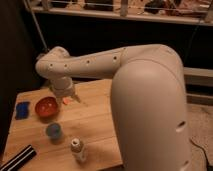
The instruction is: Place the white sponge in the ceramic bowl
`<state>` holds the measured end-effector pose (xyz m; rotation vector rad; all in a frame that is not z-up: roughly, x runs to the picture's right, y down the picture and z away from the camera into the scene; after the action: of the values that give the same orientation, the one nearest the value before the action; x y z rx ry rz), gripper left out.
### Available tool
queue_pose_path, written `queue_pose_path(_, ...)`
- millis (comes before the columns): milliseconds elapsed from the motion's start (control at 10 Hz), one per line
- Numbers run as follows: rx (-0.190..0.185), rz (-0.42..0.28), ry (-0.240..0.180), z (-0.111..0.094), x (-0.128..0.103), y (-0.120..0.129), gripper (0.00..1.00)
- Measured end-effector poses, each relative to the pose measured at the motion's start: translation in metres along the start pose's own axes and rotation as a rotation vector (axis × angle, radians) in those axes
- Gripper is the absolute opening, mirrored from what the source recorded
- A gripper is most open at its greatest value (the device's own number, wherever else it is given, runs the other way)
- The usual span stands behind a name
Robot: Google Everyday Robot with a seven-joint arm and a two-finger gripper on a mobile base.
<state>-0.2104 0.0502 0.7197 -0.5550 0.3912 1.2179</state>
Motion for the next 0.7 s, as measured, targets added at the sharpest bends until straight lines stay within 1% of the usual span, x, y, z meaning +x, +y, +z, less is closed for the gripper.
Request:
queue_pose_path(400,0.003,-0.096,-0.004,0.003,-0.043,0.049,0.65)
queue_pose_path(600,-0.007,-0.148,-0.005,0.005,-0.063,0.088,0.65)
queue_pose_path(700,-0.018,-0.155,0.002,0.007,-0.068,0.104,0.65)
